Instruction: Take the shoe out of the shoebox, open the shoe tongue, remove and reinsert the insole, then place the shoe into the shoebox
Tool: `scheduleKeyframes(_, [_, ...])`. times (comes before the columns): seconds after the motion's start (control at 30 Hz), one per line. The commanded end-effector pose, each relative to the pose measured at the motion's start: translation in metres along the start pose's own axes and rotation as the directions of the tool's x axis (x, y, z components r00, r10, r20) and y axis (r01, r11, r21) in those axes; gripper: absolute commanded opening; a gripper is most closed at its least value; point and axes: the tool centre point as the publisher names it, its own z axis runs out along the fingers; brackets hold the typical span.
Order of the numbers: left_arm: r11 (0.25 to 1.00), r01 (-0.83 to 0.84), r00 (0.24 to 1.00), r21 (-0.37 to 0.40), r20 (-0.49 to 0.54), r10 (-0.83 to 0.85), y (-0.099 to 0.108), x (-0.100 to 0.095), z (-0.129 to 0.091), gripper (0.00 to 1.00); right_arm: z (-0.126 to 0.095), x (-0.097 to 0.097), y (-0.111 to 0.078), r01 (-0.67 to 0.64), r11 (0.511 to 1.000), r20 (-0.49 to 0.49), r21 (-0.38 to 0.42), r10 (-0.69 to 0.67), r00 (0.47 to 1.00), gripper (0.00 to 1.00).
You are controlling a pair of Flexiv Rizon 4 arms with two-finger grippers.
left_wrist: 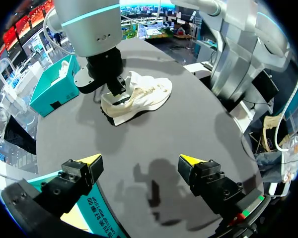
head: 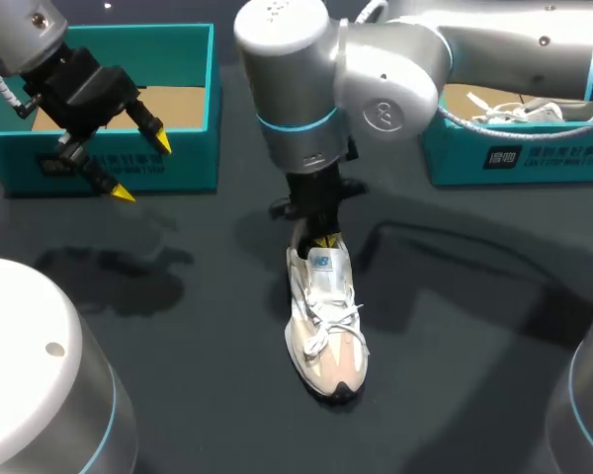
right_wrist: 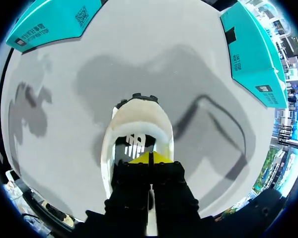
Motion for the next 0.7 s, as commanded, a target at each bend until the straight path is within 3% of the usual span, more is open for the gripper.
scheduleKeyframes(0.03, [1.0, -0.001, 1.0, -0.003, 0.0, 0.001, 0.0, 0.001, 0.0, 1.0, 0.002, -0.003, -0.003, 0.003, 1.0, -0.12, 0.014, -0.002, 0.993, 0.02])
scheduleKeyframes(0.23, [1.0, -0.001, 1.0, -0.003, 0.0, 0.001, 0.0, 0.001, 0.0, 1.0, -0.001, 0.004, -0.009, -0.002, 0.999, -0.142, 0.047, 0.008, 0.99, 0.2])
scheduleKeyframes(0.7, [1.0, -0.001, 1.0, -0.003, 0.0, 0.001, 0.0, 0.001, 0.0, 1.0, -0.002, 0.018, -0.017, 0.01, 0.994, -0.137, 0.113, 0.006, 0.991, 0.4])
